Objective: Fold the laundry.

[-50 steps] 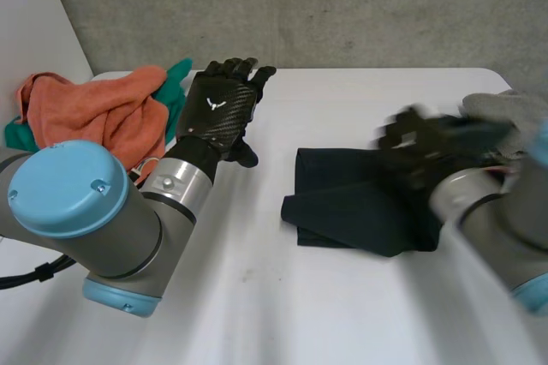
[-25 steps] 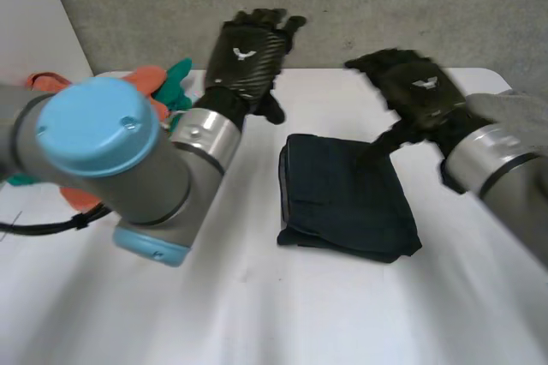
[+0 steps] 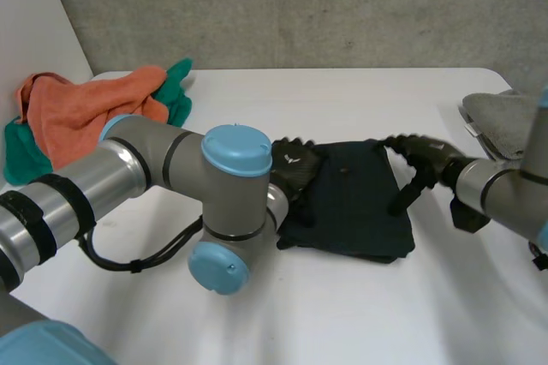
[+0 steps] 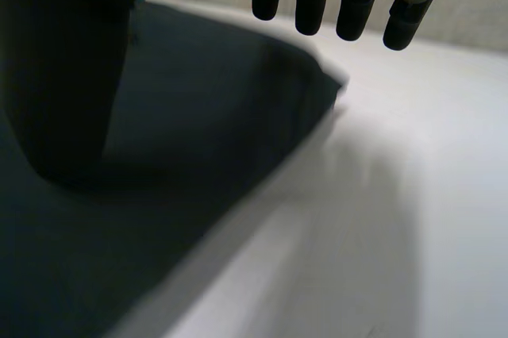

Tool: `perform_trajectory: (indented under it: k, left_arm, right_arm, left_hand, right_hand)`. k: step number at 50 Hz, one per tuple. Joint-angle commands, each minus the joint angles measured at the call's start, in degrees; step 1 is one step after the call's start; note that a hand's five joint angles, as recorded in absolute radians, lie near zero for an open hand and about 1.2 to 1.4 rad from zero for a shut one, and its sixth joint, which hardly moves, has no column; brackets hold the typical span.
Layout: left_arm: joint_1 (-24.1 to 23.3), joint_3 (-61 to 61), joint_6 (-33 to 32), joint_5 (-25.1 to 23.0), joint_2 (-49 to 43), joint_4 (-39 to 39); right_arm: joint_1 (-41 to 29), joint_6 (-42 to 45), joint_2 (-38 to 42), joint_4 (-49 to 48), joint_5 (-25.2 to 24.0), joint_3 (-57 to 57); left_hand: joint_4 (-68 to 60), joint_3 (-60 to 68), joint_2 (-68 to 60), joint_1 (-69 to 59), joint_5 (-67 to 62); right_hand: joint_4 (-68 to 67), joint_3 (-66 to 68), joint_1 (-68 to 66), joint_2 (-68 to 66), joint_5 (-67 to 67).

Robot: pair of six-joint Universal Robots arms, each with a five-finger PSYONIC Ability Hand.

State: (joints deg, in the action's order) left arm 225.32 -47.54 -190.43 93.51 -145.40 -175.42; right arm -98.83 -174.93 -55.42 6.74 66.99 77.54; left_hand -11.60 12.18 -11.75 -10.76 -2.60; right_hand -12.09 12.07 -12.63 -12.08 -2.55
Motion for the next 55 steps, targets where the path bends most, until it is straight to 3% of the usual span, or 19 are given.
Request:
perform_trajectory:
  k: [1,9,18,22,26,33,36,46,52,55]
  left_arm:
    - [1.96,-0.88,-0.21,0.27,-0.5,6.05]
    - [1.52,-3.25,0.32,-0.26,5.29,6.32]
    - [1.7,-9.58,0.58,-3.68,21.37,-3.17]
    - [2.05,-12.83,0.58,-9.03,27.18,-6.25]
    - [3.01,-15.2,1.8,-18.5,31.92,-5.38]
    - [5.92,-20.47,6.72,-31.0,36.5,-3.35]
    - [5.92,-21.71,7.61,-32.68,37.38,-3.44]
    - [5.83,-25.05,7.79,-33.13,37.65,-3.7]
    - [6.09,-25.49,7.96,-33.13,37.47,-3.88]
    - [6.18,-25.49,8.05,-33.13,37.38,-3.88]
  right_arm:
    - [-2.51,9.57,5.76,3.44,3.49,-4.15]
    - [-3.91,21.37,0.15,2.23,11.67,-4.5]
    - [-9.45,23.05,-12.86,-6.82,14.93,3.57]
    - [-11.56,24.98,-17.78,-12.36,15.19,12.79]
    - [-13.85,24.99,-19.9,-14.91,14.58,20.97]
    - [-16.66,20.69,-19.29,-20.35,14.66,31.17]
    - [-16.75,18.75,-15.43,-26.33,15.02,32.59]
    - [-16.49,18.57,-5.06,-40.64,17.47,29.96]
    - [-16.4,19.01,-1.97,-44.54,19.94,26.09]
    - [-16.31,18.83,-1.62,-44.97,19.67,24.24]
  left_hand:
    - [-0.13,-0.45,0.02,-0.97,0.88]
    - [1.05,-1.63,1.19,0.21,2.05]
    - [1.55,-2.14,1.7,0.72,2.56]
    - [1.39,-1.97,1.53,0.55,2.39]
    - [1.39,-1.97,1.53,0.55,2.39]
    - [1.22,-1.8,1.36,0.38,2.22]
    - [1.22,-1.8,1.36,0.38,2.22]
    - [1.05,-1.63,1.2,0.21,2.06]
    - [1.22,-1.8,1.36,0.38,2.22]
    - [1.22,-1.8,1.36,0.38,2.22]
  right_hand:
    - [2.09,-2.07,2.63,2.08,2.55]
    - [2.09,-2.07,2.63,2.08,2.55]
    - [2.09,-2.07,2.63,2.08,2.55]
    - [2.09,-2.07,2.63,2.08,2.55]
    - [2.09,-2.07,2.63,2.08,2.55]
    - [2.09,-2.07,2.63,2.08,2.55]
    - [2.09,-2.07,2.63,2.08,2.55]
    - [2.09,-2.07,2.63,2.08,2.55]
    - [2.09,-2.07,2.63,2.08,2.55]
    - [-13.26,13.29,-12.72,-13.28,-12.8]
